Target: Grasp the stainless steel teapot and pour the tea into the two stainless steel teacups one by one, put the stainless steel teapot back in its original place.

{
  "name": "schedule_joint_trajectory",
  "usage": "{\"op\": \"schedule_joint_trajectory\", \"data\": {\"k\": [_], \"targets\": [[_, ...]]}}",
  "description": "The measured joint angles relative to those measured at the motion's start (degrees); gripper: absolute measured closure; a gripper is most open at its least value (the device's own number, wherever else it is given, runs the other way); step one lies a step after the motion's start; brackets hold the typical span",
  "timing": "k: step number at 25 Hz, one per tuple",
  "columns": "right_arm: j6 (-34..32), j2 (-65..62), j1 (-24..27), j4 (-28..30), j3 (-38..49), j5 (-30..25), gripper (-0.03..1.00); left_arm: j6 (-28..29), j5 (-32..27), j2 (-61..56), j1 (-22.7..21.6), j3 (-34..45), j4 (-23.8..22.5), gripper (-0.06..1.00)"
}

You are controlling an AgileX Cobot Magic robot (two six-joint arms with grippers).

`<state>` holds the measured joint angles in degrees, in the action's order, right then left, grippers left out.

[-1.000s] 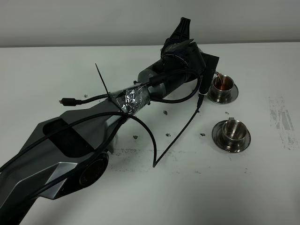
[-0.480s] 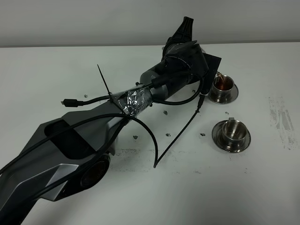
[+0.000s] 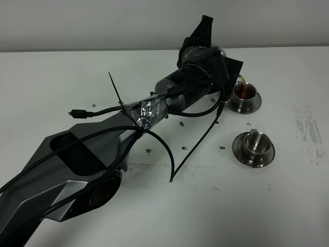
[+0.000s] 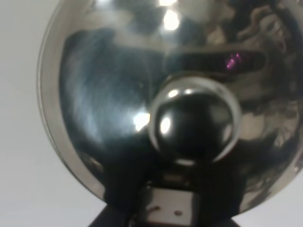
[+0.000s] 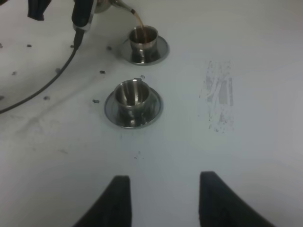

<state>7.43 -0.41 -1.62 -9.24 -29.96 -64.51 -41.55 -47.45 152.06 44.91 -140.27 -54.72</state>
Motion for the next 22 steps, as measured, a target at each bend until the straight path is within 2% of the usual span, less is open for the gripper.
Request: {"op": "schedule_joint_trajectory", "data": {"k": [22], "targets": [[-1.2, 0.0, 0.0, 1.06, 0.0, 0.0, 0.64, -0.14, 1.47, 0.79, 0.0, 0.0, -1.11, 0.76]]}}
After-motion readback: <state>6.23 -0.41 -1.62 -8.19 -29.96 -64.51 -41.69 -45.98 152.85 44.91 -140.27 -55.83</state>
